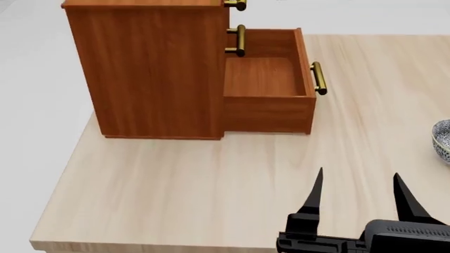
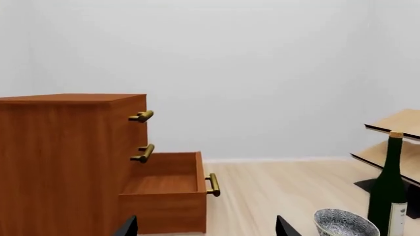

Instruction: Put the bowl in the bottom drawer of the cabinet.

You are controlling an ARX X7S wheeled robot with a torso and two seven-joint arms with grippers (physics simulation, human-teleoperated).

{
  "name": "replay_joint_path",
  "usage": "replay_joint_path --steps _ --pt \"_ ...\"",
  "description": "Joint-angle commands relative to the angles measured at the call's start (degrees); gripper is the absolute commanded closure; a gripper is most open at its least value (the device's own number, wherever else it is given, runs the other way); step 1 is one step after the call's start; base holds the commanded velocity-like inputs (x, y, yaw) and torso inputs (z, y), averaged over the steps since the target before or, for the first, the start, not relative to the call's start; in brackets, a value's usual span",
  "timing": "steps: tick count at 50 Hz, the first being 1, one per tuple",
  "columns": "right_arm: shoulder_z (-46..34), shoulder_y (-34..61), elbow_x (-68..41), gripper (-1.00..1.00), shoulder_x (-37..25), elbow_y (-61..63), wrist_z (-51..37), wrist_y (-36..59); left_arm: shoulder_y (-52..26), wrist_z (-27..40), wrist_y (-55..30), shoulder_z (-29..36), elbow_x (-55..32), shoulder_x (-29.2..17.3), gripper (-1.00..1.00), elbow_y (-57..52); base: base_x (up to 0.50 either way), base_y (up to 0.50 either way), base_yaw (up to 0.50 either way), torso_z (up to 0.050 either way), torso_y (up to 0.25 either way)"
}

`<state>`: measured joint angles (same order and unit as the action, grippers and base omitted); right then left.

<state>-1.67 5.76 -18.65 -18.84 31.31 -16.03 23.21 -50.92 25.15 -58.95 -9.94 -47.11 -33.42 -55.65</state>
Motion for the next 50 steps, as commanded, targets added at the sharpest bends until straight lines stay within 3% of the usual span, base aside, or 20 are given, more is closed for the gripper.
replay_joint_path --steps 1,50 --pt "-0.28 0.15 -0.21 -1.0 -0.19 0.11 -0.17 0.12 0.36 0.27 0.79 0.13 -0.26 -0.42 -1.0 0.21 0.36 0.0 0.0 0.0 0.0" --pt "0.02 -0.86 -1.31 -1.0 -1.01 0.15 -0.93 -0.9 1.96 0.89 4.49 1.51 0.09 -1.7 -1.0 1.02 0.37 0.0 0.0 0.0 0.001"
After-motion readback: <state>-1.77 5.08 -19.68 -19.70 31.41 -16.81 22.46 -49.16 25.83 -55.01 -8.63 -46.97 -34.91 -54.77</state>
